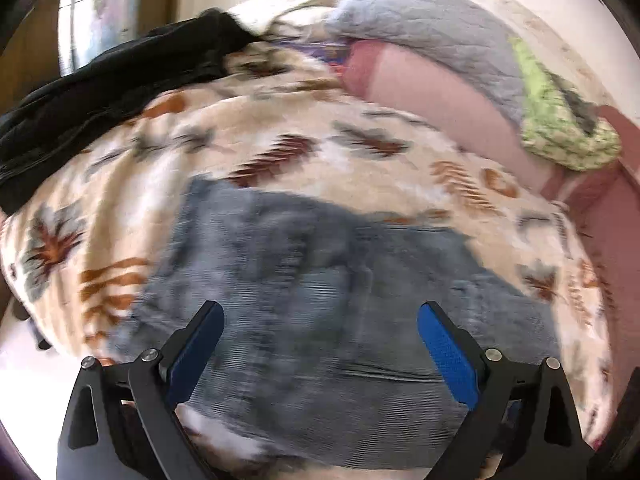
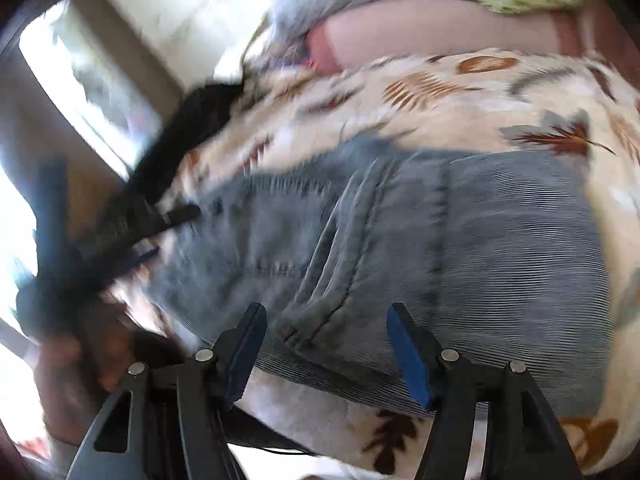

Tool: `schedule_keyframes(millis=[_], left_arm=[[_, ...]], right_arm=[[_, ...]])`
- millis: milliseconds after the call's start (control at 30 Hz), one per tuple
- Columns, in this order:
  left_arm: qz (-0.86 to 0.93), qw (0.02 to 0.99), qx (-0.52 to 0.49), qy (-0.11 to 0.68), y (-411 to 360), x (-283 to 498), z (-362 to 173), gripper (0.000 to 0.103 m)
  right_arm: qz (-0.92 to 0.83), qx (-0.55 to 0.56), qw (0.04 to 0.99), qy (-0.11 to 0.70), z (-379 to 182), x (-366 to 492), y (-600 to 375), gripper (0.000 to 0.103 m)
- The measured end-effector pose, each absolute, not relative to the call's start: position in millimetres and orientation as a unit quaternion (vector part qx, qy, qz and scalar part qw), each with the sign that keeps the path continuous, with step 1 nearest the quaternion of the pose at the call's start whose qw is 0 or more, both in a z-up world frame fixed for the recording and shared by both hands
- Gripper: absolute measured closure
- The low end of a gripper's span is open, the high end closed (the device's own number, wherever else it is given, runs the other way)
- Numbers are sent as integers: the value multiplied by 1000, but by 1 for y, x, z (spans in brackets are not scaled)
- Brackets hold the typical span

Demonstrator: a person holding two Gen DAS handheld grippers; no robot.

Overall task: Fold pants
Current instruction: 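Fold the leg hem with the right tool toward the waistband and release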

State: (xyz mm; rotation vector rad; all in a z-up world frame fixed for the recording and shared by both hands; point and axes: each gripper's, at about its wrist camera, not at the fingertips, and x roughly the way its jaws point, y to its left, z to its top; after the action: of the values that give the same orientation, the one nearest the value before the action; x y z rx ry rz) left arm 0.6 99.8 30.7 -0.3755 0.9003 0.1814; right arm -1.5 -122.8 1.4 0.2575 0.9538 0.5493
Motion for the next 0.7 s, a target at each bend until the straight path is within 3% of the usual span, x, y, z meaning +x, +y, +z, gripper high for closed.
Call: schedule_keyframes(millis=[167, 233, 300, 367, 433, 567, 700], left_arm=[[-34, 888, -179, 422, 37, 12, 58, 5], [-73, 879, -174, 437, 11, 20, 52, 5], [-81, 854, -135, 496, -18, 30, 22, 5], [-49, 825, -76, 558, -36, 41, -22, 8], [-35, 855, 12, 517, -57, 28, -25, 6], [-32, 855, 3, 518, -58, 27, -26, 5], [-31, 861, 10, 507, -57, 23, -29, 4]], right_arm=[[200, 274, 836, 432, 1, 7, -209, 20], [182, 318, 792, 489, -35, 18, -230, 19], [211, 362, 767, 485, -44, 21, -246, 20], [215, 374, 756, 493, -35, 30, -256, 20], [225, 374, 769, 467, -15, 38, -267, 20], [265, 391, 757, 452, 7, 82, -265, 19], [256, 360, 743, 503, -30, 147, -249, 19]])
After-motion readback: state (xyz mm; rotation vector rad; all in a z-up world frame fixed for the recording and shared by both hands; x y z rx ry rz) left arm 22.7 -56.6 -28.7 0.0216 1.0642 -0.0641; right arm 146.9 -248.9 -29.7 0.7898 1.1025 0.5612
